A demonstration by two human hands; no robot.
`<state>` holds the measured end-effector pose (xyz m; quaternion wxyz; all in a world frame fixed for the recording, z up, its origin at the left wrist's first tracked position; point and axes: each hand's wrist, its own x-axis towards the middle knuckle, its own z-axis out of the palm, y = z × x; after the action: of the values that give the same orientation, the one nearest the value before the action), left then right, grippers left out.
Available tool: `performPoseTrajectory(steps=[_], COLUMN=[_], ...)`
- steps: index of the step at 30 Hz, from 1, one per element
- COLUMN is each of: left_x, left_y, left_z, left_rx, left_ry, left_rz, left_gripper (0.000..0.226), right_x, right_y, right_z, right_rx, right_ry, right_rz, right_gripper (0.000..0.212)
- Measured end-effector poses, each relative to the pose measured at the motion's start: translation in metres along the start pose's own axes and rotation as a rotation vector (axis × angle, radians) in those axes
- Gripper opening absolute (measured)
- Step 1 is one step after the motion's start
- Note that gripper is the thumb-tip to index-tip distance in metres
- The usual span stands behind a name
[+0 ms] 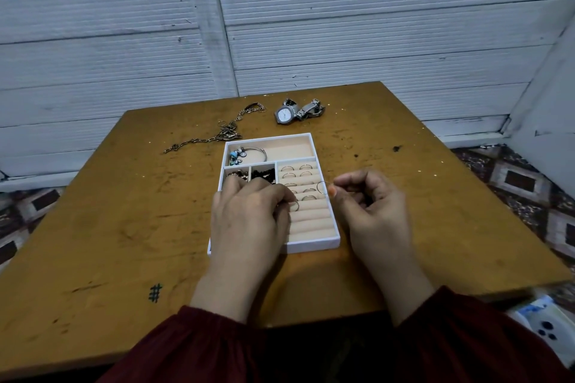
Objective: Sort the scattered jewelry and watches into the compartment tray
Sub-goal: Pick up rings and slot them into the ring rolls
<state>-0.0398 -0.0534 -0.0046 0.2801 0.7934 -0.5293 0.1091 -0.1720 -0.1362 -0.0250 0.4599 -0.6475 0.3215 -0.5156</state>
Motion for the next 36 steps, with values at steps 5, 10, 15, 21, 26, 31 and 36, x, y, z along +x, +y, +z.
performPoseTrajectory(steps=[5,10,15,21,26,31,36], left_x=[-0.001,0.0,-0.001,-0.001,0.0,0.006,0.007], left_y=[-0.002,-0.003,-0.003,-0.003,-0.007,-0.027,-0.056], left_z=[0.0,0.001,0.001,0.001,0.0,-0.011,-0.019], left_rx=[0.034,0.034,0.046,0.051,0.017,-0.021,0.037], left_ry=[0.011,0.007,-0.017,-0.028,-0.002,0.098,0.058], left_rz=[-0.005,0.009,0.014,0.02,0.034,-0.034,-0.237], left_gripper=[0.01,0.011,0.009,0.009,0.014,0.02,0.026], right_x=[-0.002,0.0,0.0,0.0,0.0,0.001,0.0], right_y=[-0.002,0.001,0.001,0.002,0.004,0.006,0.007], right_z=[0.0,0.0,-0.001,-0.001,-0.001,0.001,0.001], right_rx=[-0.012,-0.013,-0.032,-0.046,-0.056,-0.039,-0.183], right_ry=[-0.011,-0.005,-0.007,-0.009,-0.008,-0.048,-0.143], right_rz=[-0.002,0.01,0.007,0.011,0.01,0.043,0.078], right_gripper=[0.01,0.017,0.016,0.015,0.016,0.019,0.015])
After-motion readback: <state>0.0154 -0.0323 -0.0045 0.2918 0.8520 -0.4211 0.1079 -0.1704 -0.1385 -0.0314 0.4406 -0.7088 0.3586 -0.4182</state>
